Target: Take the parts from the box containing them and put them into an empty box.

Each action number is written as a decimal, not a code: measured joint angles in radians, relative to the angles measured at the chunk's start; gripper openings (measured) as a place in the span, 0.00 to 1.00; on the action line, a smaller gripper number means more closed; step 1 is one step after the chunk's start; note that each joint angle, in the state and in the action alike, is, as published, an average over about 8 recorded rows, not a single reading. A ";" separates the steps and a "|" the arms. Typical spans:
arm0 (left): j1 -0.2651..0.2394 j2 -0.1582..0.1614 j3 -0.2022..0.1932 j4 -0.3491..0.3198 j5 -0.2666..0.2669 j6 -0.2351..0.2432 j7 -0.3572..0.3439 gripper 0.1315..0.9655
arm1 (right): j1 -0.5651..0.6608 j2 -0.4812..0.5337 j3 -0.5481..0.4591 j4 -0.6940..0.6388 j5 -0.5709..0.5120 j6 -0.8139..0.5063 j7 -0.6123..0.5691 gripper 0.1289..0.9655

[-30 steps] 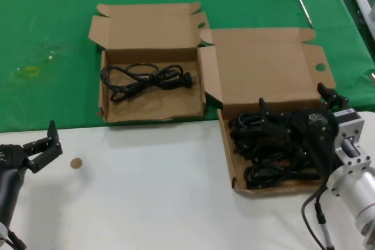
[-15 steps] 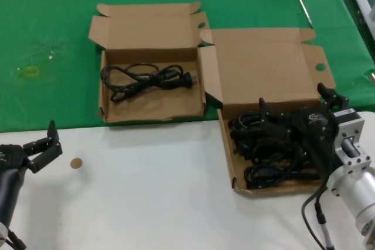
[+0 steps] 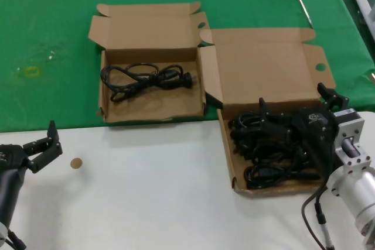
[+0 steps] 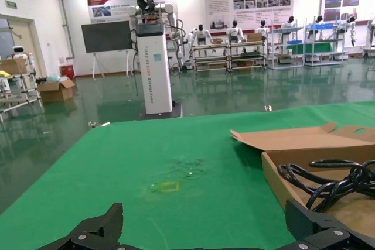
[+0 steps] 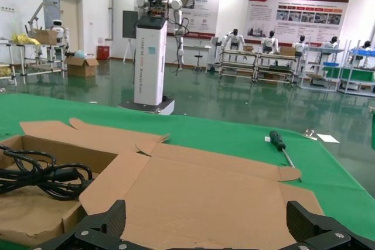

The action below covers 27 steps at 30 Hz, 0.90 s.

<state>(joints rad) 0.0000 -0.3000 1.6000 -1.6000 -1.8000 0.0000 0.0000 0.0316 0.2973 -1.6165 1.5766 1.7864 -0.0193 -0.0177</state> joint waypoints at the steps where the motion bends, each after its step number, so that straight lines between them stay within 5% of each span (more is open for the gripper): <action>1: 0.000 0.000 0.000 0.000 0.000 0.000 0.000 1.00 | 0.000 0.000 0.000 0.000 0.000 0.000 0.000 1.00; 27: 0.000 0.000 0.000 0.000 0.000 0.000 0.000 1.00 | 0.000 0.000 0.000 0.000 0.000 0.000 0.000 1.00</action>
<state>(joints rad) 0.0000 -0.3000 1.6000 -1.6000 -1.8000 0.0000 0.0000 0.0316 0.2973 -1.6165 1.5766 1.7864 -0.0193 -0.0177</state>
